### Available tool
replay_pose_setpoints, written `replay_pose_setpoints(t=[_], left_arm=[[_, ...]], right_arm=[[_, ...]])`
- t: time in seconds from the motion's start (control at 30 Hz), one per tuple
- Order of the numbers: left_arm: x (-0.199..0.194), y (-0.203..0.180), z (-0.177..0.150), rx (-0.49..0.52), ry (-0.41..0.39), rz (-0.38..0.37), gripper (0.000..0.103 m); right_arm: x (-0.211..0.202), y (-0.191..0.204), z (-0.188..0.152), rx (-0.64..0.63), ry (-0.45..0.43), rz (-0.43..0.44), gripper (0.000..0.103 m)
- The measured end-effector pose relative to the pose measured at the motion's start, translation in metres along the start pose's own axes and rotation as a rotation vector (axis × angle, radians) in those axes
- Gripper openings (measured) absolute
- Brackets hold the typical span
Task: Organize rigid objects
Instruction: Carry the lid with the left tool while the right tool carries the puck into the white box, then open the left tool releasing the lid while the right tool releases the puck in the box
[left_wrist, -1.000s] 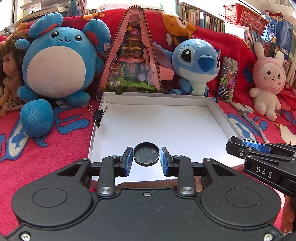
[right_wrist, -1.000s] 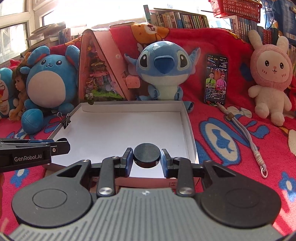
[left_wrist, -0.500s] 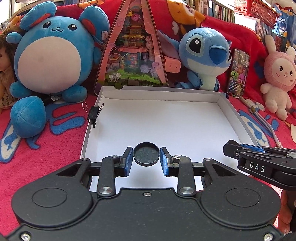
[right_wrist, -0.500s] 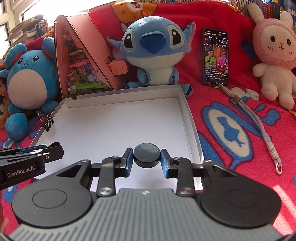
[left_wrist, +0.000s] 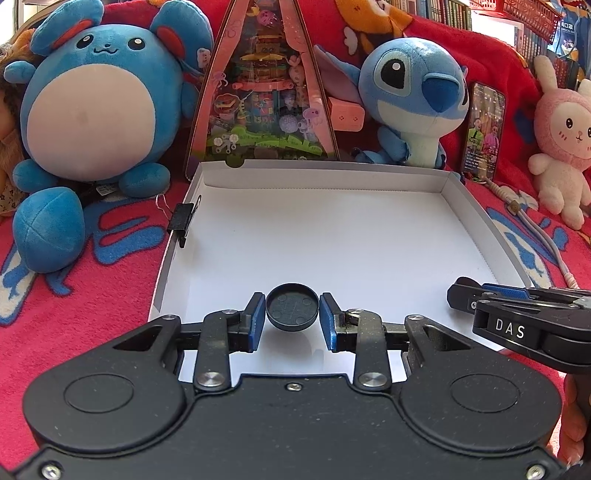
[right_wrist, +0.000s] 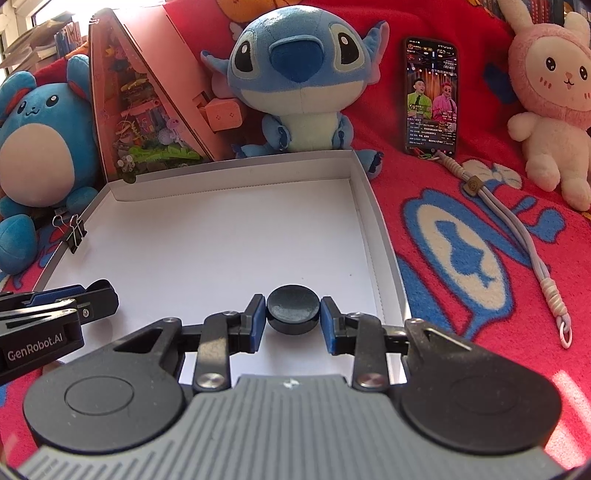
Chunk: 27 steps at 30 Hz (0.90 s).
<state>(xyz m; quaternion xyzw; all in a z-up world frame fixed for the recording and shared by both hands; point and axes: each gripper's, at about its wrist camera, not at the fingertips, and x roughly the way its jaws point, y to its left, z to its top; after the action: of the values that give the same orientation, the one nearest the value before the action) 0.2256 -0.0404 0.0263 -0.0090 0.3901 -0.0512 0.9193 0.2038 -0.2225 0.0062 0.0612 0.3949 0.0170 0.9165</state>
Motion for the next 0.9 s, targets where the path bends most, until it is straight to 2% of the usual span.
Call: replay_pose_setpoints(t=[0.37, 0.9], left_arm=[[0.011, 0.000, -0.002, -0.001, 0.031, 0.006, 0.030], [0.009, -0.002, -0.007, 0.025, 0.022, 0.018, 0.031]], right_arm=[[0.003, 0.003, 0.000, -0.022, 0.016, -0.004, 0.037], [0.003, 0.005, -0.001, -0.043, 0.012, -0.009, 0.040]])
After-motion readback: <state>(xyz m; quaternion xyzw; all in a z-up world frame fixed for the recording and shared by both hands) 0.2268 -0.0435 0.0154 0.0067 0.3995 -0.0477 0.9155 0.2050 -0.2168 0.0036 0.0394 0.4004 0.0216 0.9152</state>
